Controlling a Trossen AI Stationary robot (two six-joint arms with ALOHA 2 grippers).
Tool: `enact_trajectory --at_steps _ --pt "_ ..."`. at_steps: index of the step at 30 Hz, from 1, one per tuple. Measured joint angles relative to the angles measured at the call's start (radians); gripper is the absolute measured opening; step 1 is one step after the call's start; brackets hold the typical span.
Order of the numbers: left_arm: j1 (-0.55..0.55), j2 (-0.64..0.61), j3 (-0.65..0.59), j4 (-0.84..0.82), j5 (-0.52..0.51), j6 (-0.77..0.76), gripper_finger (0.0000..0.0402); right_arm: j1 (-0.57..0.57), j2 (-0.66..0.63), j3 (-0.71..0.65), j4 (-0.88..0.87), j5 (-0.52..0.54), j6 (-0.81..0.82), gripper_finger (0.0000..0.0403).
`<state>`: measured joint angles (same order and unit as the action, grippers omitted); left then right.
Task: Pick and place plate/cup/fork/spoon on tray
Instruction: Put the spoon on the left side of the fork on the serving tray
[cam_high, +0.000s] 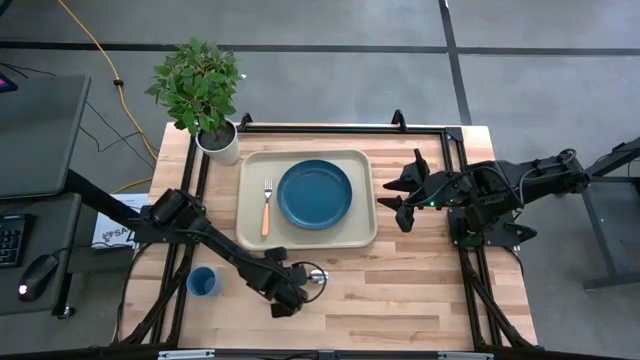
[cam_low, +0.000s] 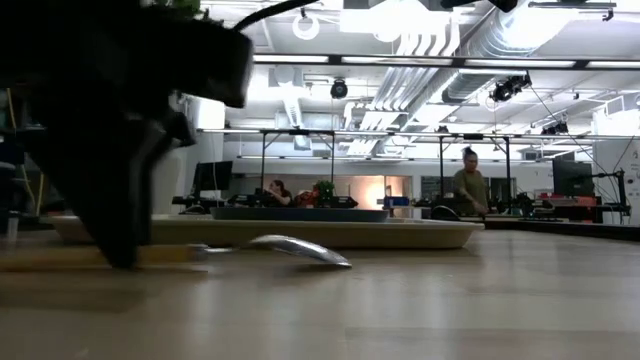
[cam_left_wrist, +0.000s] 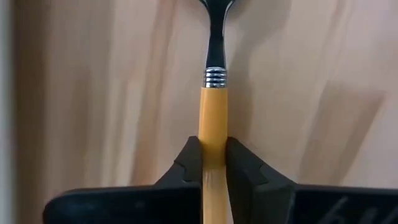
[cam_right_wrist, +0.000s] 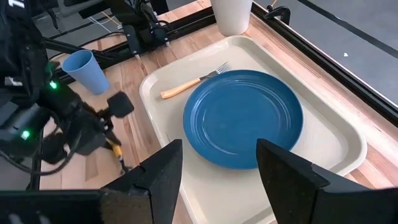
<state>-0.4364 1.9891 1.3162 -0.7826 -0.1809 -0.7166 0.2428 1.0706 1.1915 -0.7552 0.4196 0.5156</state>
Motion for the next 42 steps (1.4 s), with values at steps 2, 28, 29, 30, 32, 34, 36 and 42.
enact_trajectory --at_steps 2,28,29,30,32,34,36,42 --pt "0.005 -0.045 0.001 -0.011 -0.015 0.012 0.0005 0.0 0.0 0.0 0.0 0.0 0.0 0.0197" --pt "0.125 -0.804 -0.161 0.355 0.303 0.126 0.0 0.035 0.091 -0.287 0.926 -0.308 -0.06 0.0197" --pt "0.147 -0.816 -0.189 0.403 0.335 0.125 0.0 0.035 0.109 -0.276 0.945 -0.309 -0.084 0.0197" --pt "0.169 -0.822 -0.212 0.453 0.357 0.122 0.0 0.035 0.129 -0.261 0.957 -0.309 -0.103 0.0197" --pt "0.214 -0.833 -0.26 0.54 0.408 0.125 0.0 0.035 0.176 -0.218 0.965 -0.3 -0.132 0.0197" --pt "0.258 -0.832 -0.292 0.628 0.479 0.123 0.0 0.035 0.224 -0.167 0.969 -0.289 -0.166 0.0197" --pt "0.301 -0.832 -0.32 0.707 0.575 0.101 0.0 0.032 0.271 -0.116 0.967 -0.275 -0.212 0.0197" --pt "0.384 -0.832 -0.335 0.79 0.747 0.092 0.0 0.025 0.351 -0.005 0.96 -0.183 -0.293 0.0197"
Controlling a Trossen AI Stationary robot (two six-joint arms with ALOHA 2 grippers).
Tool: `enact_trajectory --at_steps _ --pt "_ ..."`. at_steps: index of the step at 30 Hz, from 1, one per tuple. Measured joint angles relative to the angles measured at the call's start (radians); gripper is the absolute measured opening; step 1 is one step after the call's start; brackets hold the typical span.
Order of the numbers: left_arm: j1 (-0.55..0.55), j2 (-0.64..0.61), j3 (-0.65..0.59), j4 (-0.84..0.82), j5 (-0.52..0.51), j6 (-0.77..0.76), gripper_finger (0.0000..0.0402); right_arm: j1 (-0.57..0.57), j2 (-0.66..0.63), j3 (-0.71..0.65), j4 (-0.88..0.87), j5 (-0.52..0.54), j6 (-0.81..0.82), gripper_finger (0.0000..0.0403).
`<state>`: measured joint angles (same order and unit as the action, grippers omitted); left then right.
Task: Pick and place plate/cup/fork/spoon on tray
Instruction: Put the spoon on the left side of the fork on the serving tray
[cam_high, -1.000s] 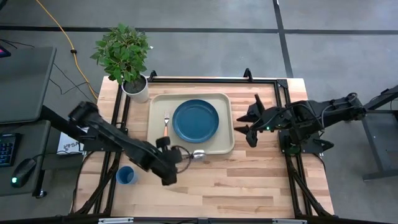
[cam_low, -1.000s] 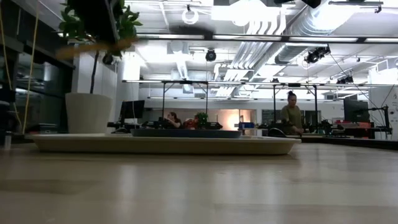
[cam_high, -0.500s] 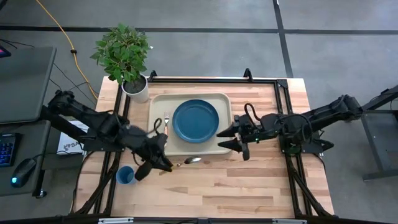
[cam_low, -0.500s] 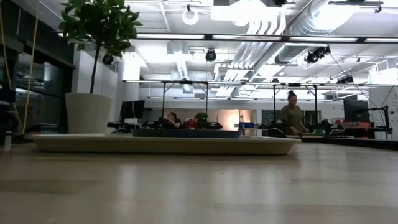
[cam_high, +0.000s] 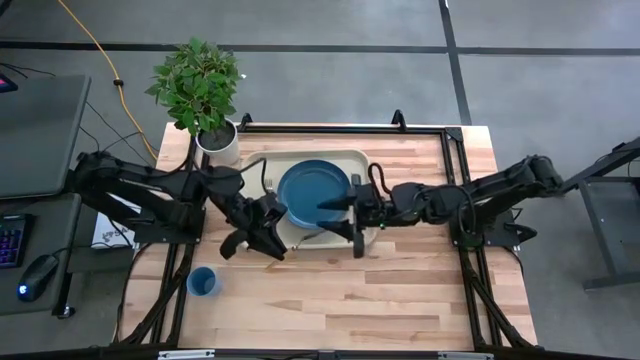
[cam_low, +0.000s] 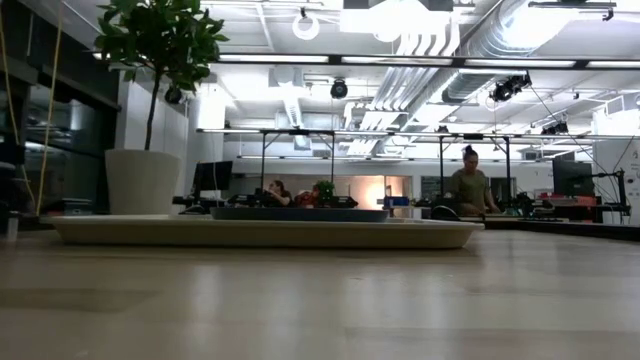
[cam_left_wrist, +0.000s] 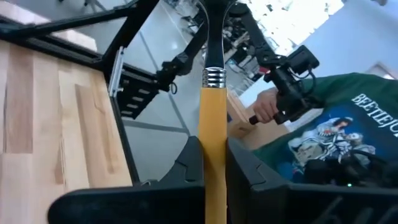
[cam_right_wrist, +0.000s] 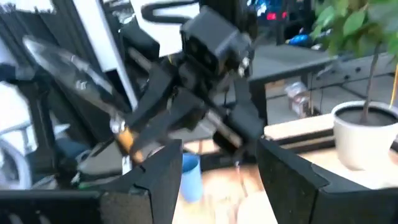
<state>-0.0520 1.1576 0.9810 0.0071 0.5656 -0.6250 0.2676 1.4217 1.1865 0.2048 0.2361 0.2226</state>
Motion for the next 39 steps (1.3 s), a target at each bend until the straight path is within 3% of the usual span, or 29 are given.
enact_trajectory --at_steps 8,15,22,29,39 --pt "0.079 -0.005 0.0 0.058 0.044 -0.012 0.0 -0.006 0.013 0.078 -0.006 -0.098 -0.076 0.0197" --pt "0.138 -0.002 0.0 0.134 0.041 -0.097 0.0 -0.015 0.011 0.142 -0.054 -0.069 -0.18 0.0197" --pt "0.122 -0.001 0.0 0.179 0.018 -0.114 0.0 -0.055 0.011 0.199 -0.238 -0.035 -0.189 0.0197" --pt "0.096 0.014 0.0 0.195 -0.03 -0.131 0.0 -0.065 0.011 0.236 -0.198 -0.196 -0.19 0.0197" --pt "0.082 0.055 0.0 0.205 -0.035 -0.131 0.0 -0.065 0.01 0.241 -0.173 -0.192 -0.204 0.0197"
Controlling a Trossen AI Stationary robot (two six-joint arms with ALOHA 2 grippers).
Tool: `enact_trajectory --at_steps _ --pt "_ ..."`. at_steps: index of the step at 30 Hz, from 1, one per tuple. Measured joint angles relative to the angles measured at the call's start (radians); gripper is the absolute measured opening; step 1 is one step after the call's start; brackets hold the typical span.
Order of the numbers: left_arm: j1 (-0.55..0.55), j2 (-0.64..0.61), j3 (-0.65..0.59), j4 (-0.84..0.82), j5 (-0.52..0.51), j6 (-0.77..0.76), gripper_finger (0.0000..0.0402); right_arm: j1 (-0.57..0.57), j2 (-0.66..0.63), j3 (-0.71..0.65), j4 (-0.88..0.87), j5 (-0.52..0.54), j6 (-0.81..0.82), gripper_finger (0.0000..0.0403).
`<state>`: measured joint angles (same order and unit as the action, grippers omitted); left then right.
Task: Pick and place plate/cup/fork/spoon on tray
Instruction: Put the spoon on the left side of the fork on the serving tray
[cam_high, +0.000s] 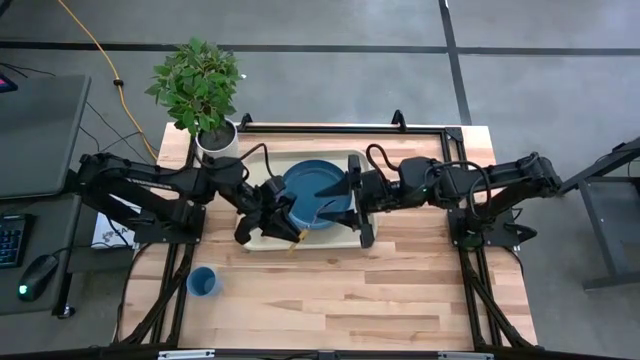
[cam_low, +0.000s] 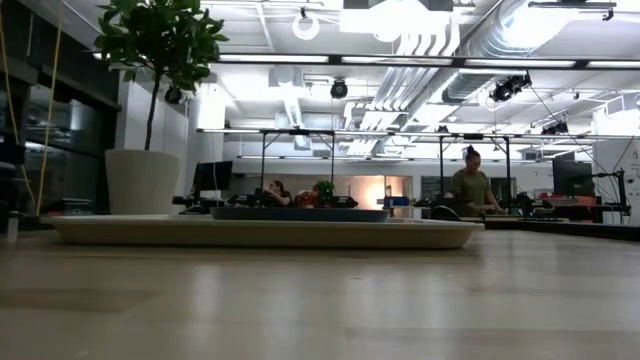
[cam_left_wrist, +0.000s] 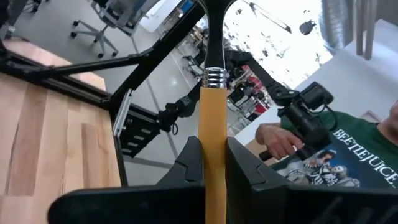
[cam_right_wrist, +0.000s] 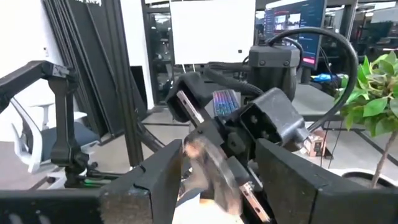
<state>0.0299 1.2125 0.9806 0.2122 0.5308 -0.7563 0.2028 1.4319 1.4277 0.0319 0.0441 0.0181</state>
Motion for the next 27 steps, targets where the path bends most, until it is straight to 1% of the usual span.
enact_trajectory --at_steps 3,5,7,10,11,12,15,17,19,23,25,27 --pt "0.005 0.001 0.0 0.002 0.0 0.0 0.0 0.0 0.0 0.0 -0.002 0.0 0.0 0.0182" --pt "0.009 0.001 0.0 0.002 0.0 0.0 0.0 0.0 0.0 0.0 -0.016 0.0 0.0 0.0155" --pt "0.012 0.001 0.0 0.002 0.0 0.0 0.0 0.0 -0.004 0.0 -0.038 0.0 0.0 0.0114" --pt "0.02 0.001 0.0 0.001 0.014 0.0 0.0002 0.0 -0.024 0.0 -0.078 0.0 -0.001 0.0036" --pt "0.024 0.001 0.0 -0.002 0.016 0.0 0.0004 0.0 -0.035 0.0 -0.098 0.002 -0.003 0.0019" --pt "0.028 0.0 0.0 -0.005 0.015 0.0 0.0008 0.001 -0.046 -0.001 -0.116 0.008 -0.009 0.0012" --pt "0.043 0.0 0.002 -0.014 0.006 0.0 0.0026 0.001 -0.088 -0.001 -0.16 0.026 0.002 0.0019" --pt "0.053 0.001 0.002 -0.025 -0.004 0.001 0.0042 0.0 -0.13 -0.001 -0.2 0.041 0.003 0.0008" --pt "0.064 0.001 0.002 -0.025 -0.036 0.02 0.0059 0.005 -0.168 0.001 -0.276 0.065 0.014 0.0004" --pt "0.1 0.0 0.003 -0.031 -0.103 0.097 0.0096 0.019 -0.234 0.0 -0.48 0.117 0.086 0.0003" --pt "0.118 0.001 0.032 -0.081 -0.135 0.153 0.0117 0.029 -0.264 0.0 -0.584 0.148 0.146 0.0003" --pt "0.128 0.008 0.08 -0.142 -0.183 0.243 0.0138 0.04 -0.271 -0.001 -0.67 0.178 0.202 0.0002"
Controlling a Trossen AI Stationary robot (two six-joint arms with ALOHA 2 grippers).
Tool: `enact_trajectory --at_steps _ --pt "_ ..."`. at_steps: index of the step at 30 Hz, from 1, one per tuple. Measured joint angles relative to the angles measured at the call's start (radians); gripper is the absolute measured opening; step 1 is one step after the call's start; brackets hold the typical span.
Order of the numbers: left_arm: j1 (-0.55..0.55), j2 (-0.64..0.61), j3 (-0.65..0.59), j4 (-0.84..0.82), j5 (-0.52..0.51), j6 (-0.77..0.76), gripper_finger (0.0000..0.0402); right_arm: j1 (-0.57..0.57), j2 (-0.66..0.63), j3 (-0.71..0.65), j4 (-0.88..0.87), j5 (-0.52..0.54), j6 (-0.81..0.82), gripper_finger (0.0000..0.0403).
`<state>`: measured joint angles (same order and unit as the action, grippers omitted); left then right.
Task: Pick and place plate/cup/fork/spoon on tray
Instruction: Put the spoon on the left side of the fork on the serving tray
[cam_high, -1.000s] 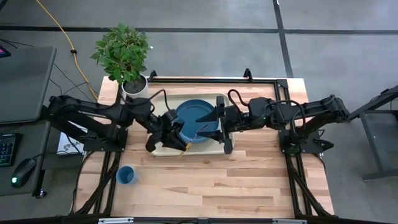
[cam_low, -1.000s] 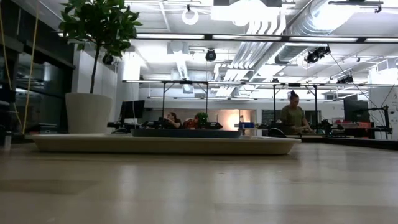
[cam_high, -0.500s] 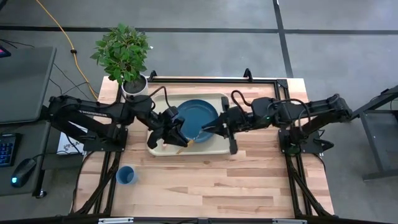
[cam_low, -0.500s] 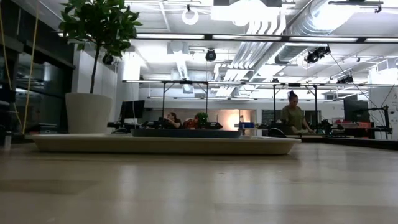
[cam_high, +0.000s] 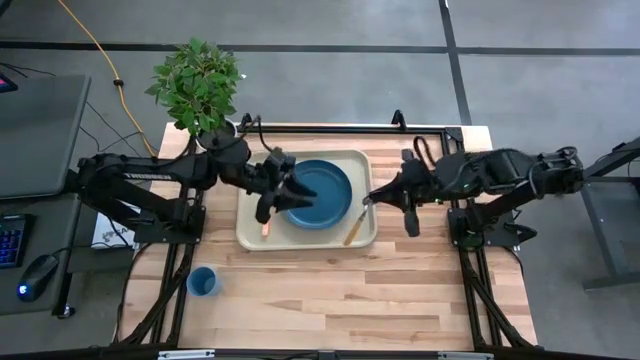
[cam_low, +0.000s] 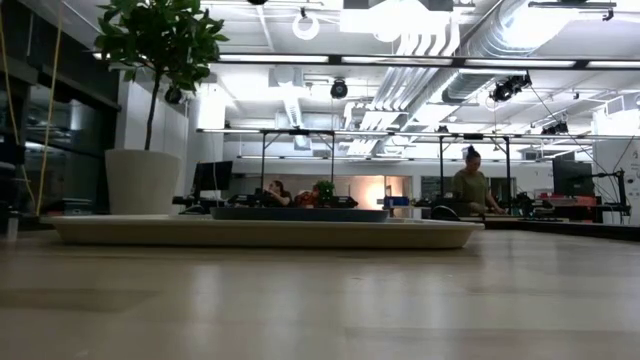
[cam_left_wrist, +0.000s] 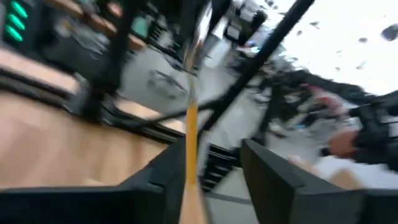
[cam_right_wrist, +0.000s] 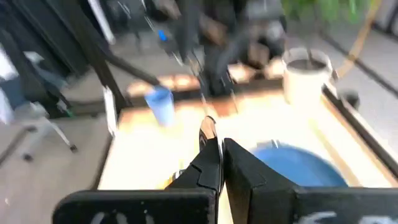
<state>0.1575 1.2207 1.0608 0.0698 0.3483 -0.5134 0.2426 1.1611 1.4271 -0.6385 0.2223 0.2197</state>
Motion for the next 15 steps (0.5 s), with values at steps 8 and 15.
enact_trajectory --at_steps 8,15 --pt "-0.042 0.118 0.159 -0.243 -0.165 0.244 0.0222 0.033 0.089 -0.004 0.0 0.108 0.038 0.0001" --pt "-0.096 0.225 0.159 -0.218 -0.148 0.224 0.0258 0.012 0.188 -0.004 0.108 0.101 -0.042 0.0"
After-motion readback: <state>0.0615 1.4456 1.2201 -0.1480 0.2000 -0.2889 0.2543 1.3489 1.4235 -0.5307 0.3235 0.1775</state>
